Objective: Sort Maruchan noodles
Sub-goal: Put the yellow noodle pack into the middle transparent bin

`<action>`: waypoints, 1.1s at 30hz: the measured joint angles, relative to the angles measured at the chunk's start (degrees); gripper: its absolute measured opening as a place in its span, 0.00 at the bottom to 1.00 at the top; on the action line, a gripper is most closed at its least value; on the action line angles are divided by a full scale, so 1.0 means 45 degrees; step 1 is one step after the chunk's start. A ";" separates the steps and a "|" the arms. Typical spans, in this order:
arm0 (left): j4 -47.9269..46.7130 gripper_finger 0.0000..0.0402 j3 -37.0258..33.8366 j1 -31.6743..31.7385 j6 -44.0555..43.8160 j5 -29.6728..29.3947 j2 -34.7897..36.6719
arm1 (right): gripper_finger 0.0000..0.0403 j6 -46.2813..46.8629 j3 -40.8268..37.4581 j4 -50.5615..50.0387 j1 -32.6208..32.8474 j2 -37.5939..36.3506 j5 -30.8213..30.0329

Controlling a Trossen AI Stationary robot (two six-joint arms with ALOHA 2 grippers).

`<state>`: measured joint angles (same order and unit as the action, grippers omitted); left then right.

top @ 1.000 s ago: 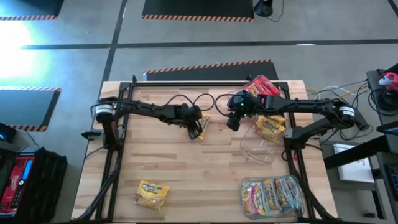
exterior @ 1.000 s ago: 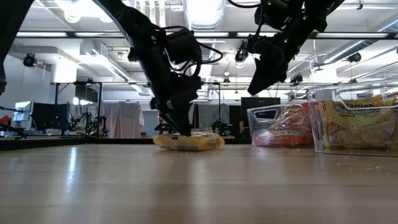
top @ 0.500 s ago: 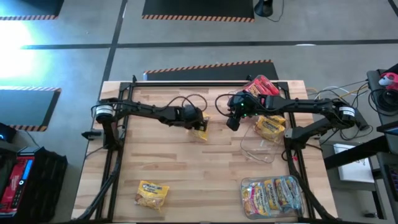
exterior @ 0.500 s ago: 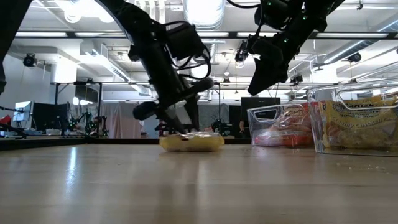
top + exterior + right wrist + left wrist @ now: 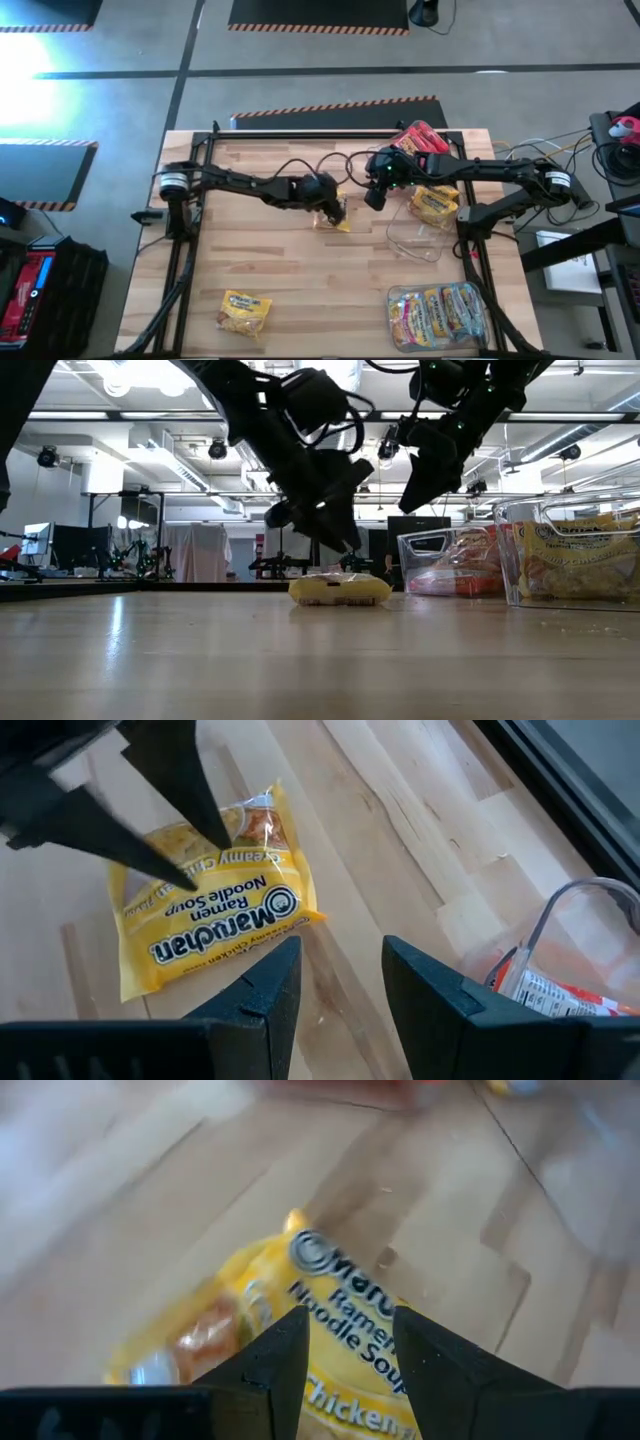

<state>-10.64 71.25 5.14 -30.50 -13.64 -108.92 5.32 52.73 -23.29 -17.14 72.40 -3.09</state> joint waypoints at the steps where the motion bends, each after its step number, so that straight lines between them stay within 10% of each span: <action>1: -0.0011 0.33 0.0109 -0.0030 0.1044 -0.0011 -0.0083 | 0.32 0.0000 -0.0025 0.0005 0.0000 0.0000 0.0000; 15: -0.4283 0.33 0.2265 -0.0072 0.4031 0.0227 -0.1900 | 0.32 0.0447 -0.1252 0.0001 0.0004 0.0005 0.0013; 33: -0.4869 0.33 0.2988 -0.0351 -0.7732 -0.0201 -0.2770 | 0.32 0.1809 -0.1816 0.0118 0.0004 0.0006 0.0010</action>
<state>-32.56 84.70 3.56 -65.29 -14.55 -121.39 13.46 44.56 -22.76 -17.12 72.43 -3.05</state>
